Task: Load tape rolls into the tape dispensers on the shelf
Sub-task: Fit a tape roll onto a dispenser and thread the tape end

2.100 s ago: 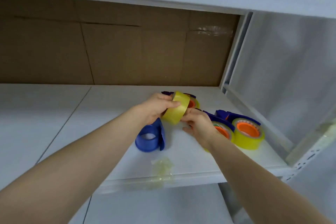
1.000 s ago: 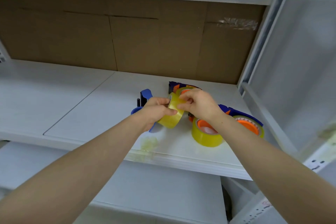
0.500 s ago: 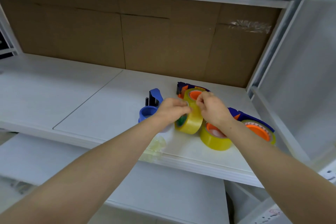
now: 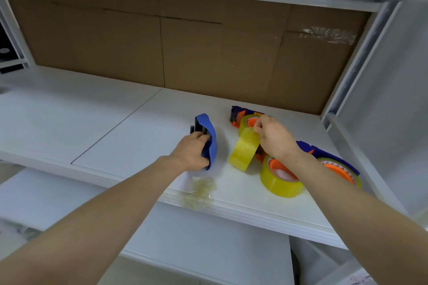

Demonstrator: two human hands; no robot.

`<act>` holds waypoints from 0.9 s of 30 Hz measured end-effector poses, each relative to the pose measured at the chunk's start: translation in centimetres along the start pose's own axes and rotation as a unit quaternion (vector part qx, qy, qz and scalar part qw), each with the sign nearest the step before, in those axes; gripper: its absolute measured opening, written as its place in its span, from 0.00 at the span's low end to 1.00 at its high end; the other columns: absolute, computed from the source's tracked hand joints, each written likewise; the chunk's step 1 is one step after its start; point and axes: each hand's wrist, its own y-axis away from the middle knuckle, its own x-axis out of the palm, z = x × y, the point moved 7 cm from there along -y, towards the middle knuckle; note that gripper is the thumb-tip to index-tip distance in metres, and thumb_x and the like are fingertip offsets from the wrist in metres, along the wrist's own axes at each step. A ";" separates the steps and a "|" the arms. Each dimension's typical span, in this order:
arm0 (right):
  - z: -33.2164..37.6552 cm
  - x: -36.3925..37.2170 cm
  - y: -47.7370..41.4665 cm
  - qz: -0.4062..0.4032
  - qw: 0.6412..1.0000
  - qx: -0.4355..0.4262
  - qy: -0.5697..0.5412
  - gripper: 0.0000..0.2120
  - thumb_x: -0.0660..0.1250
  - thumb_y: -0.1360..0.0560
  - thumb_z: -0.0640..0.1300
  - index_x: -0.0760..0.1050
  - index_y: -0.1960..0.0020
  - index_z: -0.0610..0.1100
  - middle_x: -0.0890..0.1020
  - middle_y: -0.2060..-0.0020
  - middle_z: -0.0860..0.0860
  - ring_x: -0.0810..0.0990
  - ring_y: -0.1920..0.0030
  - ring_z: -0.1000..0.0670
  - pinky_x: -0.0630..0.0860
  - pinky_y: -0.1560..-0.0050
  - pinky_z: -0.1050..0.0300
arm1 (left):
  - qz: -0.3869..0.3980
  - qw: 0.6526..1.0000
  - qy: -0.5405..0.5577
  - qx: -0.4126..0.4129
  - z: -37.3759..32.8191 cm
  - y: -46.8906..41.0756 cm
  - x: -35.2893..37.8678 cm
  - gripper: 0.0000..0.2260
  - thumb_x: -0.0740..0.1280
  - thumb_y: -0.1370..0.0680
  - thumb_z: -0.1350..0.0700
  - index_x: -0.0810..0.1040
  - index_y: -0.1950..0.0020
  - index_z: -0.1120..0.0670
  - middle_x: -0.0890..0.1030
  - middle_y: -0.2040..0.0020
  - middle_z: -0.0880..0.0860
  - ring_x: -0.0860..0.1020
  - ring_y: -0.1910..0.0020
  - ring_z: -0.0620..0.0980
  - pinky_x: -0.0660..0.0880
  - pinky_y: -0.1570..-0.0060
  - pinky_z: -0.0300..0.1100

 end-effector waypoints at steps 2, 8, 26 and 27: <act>0.0 -0.4 0.0 -0.011 1.000 -0.004 -0.004 0.07 0.56 0.21 0.34 0.70 0.47 0.41 0.75 0.48 0.43 0.74 0.52 0.46 0.69 0.57 0.55 | 0.009 1.000 -0.024 0.012 0.2 -0.3 0.0 0.23 0.68 0.27 0.54 0.68 0.33 0.54 0.69 0.36 0.55 0.69 0.39 0.56 0.70 0.39 0.49; 0.9 -2.7 -0.2 -0.061 0.998 -0.029 -0.005 0.05 0.55 0.20 0.37 0.69 0.47 0.40 0.74 0.49 0.41 0.75 0.52 0.38 0.71 0.55 0.49 | 0.020 0.995 -0.101 0.008 0.3 -0.5 -0.1 0.29 0.64 0.25 0.48 0.58 0.25 0.44 0.65 0.36 0.55 0.61 0.35 0.57 0.61 0.33 0.43; 10.3 -5.3 -2.0 -0.176 0.982 -0.066 0.003 0.08 0.54 0.20 0.39 0.69 0.44 0.41 0.75 0.45 0.42 0.76 0.48 0.38 0.67 0.60 0.52 | -0.092 0.903 0.412 0.079 -3.9 2.8 -7.6 0.13 0.70 0.31 0.53 0.73 0.47 0.48 0.80 0.54 0.50 0.78 0.53 0.50 0.75 0.48 0.49; 10.4 -5.1 -2.1 -0.173 0.983 -0.066 0.020 0.08 0.55 0.21 0.38 0.69 0.43 0.42 0.75 0.45 0.43 0.76 0.48 0.39 0.66 0.59 0.52 | -0.086 0.904 0.412 0.080 -3.4 2.9 -7.8 0.11 0.69 0.30 0.55 0.73 0.50 0.49 0.79 0.56 0.51 0.77 0.56 0.51 0.75 0.50 0.52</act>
